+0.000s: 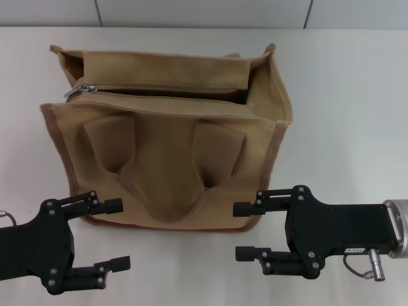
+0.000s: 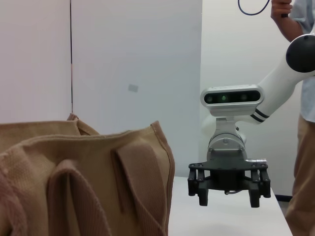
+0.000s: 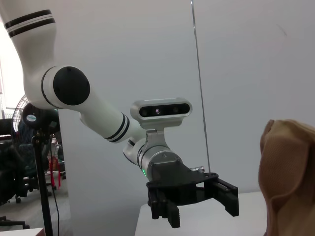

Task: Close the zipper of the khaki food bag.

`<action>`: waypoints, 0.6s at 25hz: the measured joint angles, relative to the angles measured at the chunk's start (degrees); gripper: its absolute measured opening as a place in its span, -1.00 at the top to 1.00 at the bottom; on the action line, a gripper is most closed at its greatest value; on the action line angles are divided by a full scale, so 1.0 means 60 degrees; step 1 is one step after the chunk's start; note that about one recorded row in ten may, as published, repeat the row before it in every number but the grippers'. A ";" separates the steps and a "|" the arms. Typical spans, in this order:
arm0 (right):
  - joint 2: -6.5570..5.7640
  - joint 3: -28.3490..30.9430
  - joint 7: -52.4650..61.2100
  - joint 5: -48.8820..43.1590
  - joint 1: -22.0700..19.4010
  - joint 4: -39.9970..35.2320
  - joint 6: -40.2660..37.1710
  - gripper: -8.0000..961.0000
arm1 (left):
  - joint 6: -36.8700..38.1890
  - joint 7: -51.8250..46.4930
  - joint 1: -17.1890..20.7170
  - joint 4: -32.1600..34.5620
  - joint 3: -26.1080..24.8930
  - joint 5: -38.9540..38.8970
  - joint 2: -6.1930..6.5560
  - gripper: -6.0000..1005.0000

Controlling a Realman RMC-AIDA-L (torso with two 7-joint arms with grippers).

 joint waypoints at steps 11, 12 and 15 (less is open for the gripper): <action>0.0020 -0.0006 -0.0018 0.0000 -0.0127 0.0027 -0.0012 -0.20 | -0.0040 0.0021 -0.0021 -0.0060 -0.0015 0.0000 -0.0043 -0.55; 0.0020 -0.0010 -0.0019 0.0000 -0.0131 0.0029 -0.0029 -0.20 | -0.0046 0.0022 -0.0024 -0.0062 -0.0045 0.0000 -0.0045 -0.55; 0.0018 -0.0019 -0.0022 0.0001 -0.0133 0.0048 -0.0067 -0.20 | -0.0060 0.0033 -0.0021 -0.0082 -0.0476 -0.0003 -0.0084 -0.54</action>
